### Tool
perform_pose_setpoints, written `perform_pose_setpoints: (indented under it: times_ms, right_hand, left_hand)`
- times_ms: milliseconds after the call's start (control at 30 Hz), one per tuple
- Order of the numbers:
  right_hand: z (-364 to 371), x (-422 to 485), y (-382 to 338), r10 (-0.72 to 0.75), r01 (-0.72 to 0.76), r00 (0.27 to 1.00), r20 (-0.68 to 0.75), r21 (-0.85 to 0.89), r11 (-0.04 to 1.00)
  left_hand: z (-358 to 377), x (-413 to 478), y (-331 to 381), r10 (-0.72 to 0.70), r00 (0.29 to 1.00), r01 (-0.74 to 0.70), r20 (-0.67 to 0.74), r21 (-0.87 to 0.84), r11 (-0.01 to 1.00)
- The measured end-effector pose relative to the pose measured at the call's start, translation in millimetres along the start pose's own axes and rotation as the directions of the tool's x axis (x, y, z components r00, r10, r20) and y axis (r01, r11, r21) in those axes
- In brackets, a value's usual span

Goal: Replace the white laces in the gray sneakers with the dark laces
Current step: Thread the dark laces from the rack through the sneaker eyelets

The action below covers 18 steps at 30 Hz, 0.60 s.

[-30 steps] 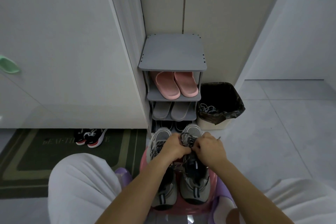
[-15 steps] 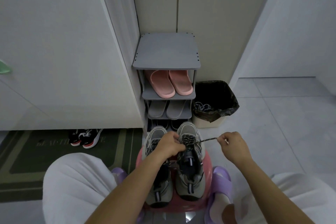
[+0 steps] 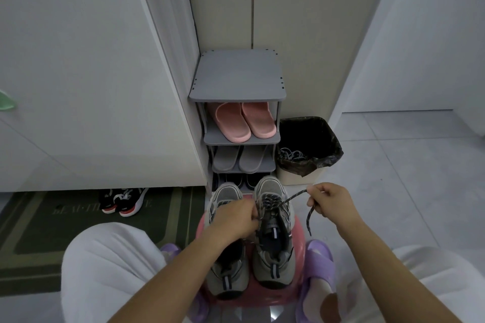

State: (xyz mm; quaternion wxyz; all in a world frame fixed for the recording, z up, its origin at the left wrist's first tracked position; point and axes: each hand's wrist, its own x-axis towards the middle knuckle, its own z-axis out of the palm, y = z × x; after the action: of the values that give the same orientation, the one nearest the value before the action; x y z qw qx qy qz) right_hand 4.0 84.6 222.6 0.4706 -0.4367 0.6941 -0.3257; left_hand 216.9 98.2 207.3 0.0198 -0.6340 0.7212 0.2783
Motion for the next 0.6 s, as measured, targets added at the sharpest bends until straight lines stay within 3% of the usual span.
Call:
perform_pose_setpoints:
  times_ms: [200,300,433,533,600]
  right_hand:
    - [7,-1,-4,0.161,-0.182,0.983,0.09,0.339,0.923]
    - [18,-5,-8,0.212,-0.257,0.966,0.15,0.436,0.863]
    - [27,-10,-15,0.216,-0.278,0.96,0.179,0.49,0.826]
    - [23,-9,-15,0.187,-0.219,0.975,0.117,0.456,0.863]
    - [16,-7,-9,0.119,-0.122,0.993,0.027,0.295,0.948]
  left_hand:
    - [-14,2,-16,-0.096,0.983,0.099,-0.156,0.01,0.995]
    - [-10,-1,-5,0.006,0.952,-0.029,-0.308,-0.069,0.997]
    - [3,-9,34,0.14,0.989,-0.15,-0.055,-0.29,0.945]
    - [13,-6,39,0.095,0.994,-0.11,-0.058,-0.352,0.93]
    - [15,-3,35,0.063,0.997,-0.08,-0.054,-0.408,0.91]
